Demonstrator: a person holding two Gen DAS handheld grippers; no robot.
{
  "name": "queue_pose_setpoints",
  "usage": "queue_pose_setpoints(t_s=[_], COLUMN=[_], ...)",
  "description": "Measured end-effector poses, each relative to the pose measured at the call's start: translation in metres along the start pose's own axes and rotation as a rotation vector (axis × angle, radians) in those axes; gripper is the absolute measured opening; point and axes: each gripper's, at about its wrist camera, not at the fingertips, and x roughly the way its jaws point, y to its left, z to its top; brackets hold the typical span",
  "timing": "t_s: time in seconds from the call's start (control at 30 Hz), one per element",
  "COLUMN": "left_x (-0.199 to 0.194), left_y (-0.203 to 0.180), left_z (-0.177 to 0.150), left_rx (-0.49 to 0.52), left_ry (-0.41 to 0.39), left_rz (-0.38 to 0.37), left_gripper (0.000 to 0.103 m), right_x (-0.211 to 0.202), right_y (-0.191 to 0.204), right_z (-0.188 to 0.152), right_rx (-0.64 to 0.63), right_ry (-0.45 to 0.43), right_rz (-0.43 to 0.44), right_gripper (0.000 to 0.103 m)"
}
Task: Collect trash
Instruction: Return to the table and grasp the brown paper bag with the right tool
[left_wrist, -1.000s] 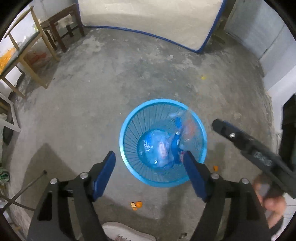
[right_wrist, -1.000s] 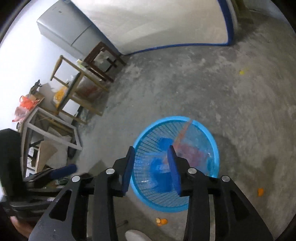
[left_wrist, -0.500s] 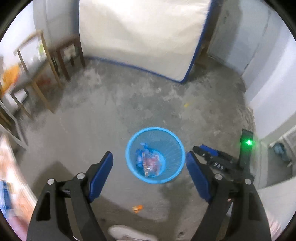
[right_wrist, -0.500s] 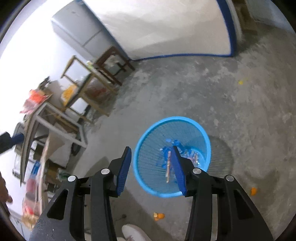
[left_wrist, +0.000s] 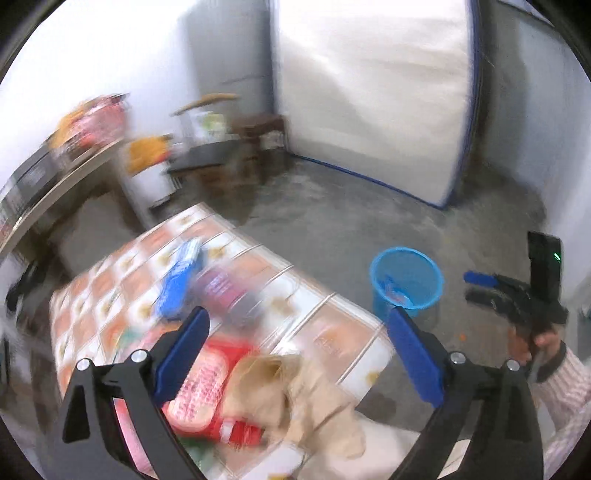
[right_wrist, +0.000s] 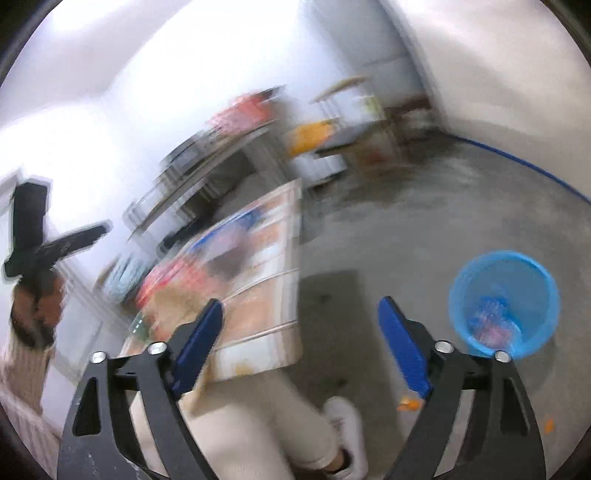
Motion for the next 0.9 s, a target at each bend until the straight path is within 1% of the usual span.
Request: queue_pose_setpoints(t_s=[0.03,0.1,0.13,0.17,0.2,0.23,0.33,0.37,0.4,0.47,0.5,0.53,0.6,0.67,0.7,0.77,0.83,0.9], left_x=[-0.011,-0.028,-0.034,-0.039,-0.041,-0.042,-0.040,-0.041,-0.041,-0.037,-0.036,-0.035,-0.033,-0.031,-0.030,-0.027,-0.026,-0.024], left_y=[0.011,0.029,0.036,0.044,0.050,0.054,0.064,0.069,0.072,0.078,0.082,0.085,0.091,0.095,0.097,0.101,0.104,0.106], left_z=[-0.017,-0.051,-0.066,-0.086,-0.097,-0.107,-0.137,-0.146,-0.152,-0.161,-0.165,-0.169,-0.177,-0.187,-0.188,-0.192,-0.197,-0.199], left_rx=[-0.046,-0.147,-0.186,-0.235,-0.257,-0.280,-0.328,-0.338,-0.352,-0.380,-0.392,-0.403,-0.423,-0.438,-0.441,-0.442,-0.440,-0.446], left_ry=[-0.022,-0.070,-0.087,-0.099,-0.096,-0.086,-0.042,-0.037,-0.033,-0.027,-0.027,-0.030,-0.032,-0.033,-0.031,-0.027,-0.023,-0.025], left_rz=[0.022,0.069,0.087,0.111,0.121,0.132,0.171,0.173,0.170,0.157,0.151,0.148,0.144,0.138,0.135,0.133,0.132,0.122], left_gripper=[0.096,0.097,0.097,0.097,0.097,0.097,0.097,0.097,0.097,0.097,0.097,0.097,0.097,0.097,0.097,0.097,0.097,0.097], right_x=[0.012,0.036,0.048,0.065,0.076,0.089,0.120,0.131,0.138,0.154,0.165,0.173,0.191,0.207,0.207,0.216,0.226,0.230], right_y=[0.024,0.062,0.075,0.092,0.104,0.117,0.149,0.158,0.164,0.174,0.177,0.180,0.181,0.179,0.177,0.171,0.167,0.163], right_z=[-0.001,-0.002,-0.003,-0.004,-0.008,-0.011,-0.030,-0.036,-0.040,-0.047,-0.049,-0.051,-0.049,-0.049,-0.050,-0.046,-0.043,-0.041], right_rx=[-0.093,-0.234,-0.270,-0.318,-0.366,-0.444,-0.732,-0.860,-0.944,-1.101,-1.170,-1.210,-1.256,-1.249,-1.234,-1.160,-1.093,-1.033], right_ry=[0.026,0.074,0.097,0.135,0.156,0.174,0.206,0.222,0.240,0.298,0.349,0.380,0.443,0.510,0.537,0.595,0.635,0.656], right_rz=[0.027,0.057,0.071,0.113,0.138,0.145,0.138,0.151,0.154,0.155,0.174,0.179,0.190,0.204,0.214,0.253,0.259,0.264], right_gripper=[0.093,0.094,0.094,0.094,0.095,0.095,0.095,0.095,0.095,0.095,0.095,0.095,0.095,0.095,0.095,0.095,0.095,0.088])
